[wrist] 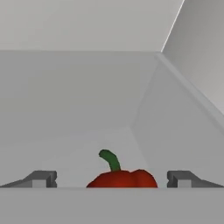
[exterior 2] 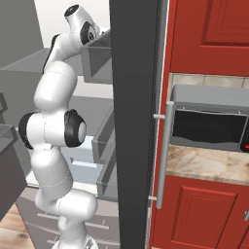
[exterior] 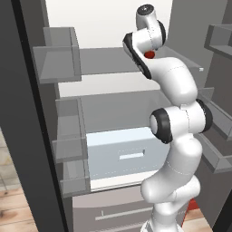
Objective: Gather the bell pepper and cucumber from the fridge and place them on a tray on the dining counter. Then gather the chicken drumstick and steak from the fridge and place them on the other tray.
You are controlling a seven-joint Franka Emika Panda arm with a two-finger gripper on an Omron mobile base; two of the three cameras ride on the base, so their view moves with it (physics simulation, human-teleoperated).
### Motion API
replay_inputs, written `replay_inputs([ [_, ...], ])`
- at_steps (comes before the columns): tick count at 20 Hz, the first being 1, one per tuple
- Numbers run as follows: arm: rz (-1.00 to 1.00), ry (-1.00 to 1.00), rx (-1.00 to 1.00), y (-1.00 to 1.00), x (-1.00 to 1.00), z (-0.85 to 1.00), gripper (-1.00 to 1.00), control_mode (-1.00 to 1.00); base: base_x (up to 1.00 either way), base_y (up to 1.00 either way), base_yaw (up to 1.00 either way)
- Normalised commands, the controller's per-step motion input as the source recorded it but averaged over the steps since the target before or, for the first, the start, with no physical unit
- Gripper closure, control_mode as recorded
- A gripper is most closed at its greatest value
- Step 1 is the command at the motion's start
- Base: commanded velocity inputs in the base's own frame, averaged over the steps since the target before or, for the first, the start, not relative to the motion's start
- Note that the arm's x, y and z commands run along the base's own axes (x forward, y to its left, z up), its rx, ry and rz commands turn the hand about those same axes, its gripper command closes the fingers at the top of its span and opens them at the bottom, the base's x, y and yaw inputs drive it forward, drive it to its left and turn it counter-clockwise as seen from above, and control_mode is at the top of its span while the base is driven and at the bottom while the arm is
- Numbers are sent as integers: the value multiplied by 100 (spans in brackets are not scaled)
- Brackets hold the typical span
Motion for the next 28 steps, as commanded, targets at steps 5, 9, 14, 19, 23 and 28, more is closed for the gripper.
replay_inputs([
  [5, -3, 0, 0, 0, 0, -19, -100, -100, 0, 0, 0],
  [9, -2, 0, 0, 0, -8, -15, -100, -100, 0, 0, 0],
  [14, -1, 0, 0, -3, -20, -8, -100, -100, 0, 0, 0],
  [19, -2, -2, 1, -7, -34, -1, -100, -100, 0, 0, 0],
  [23, -4, 0, 0, -9, -18, -2, -100, -100, 0, 0, 0],
  [28, -4, 0, 0, -6, -1, -3, -100, -100, 0, 0, 0],
])
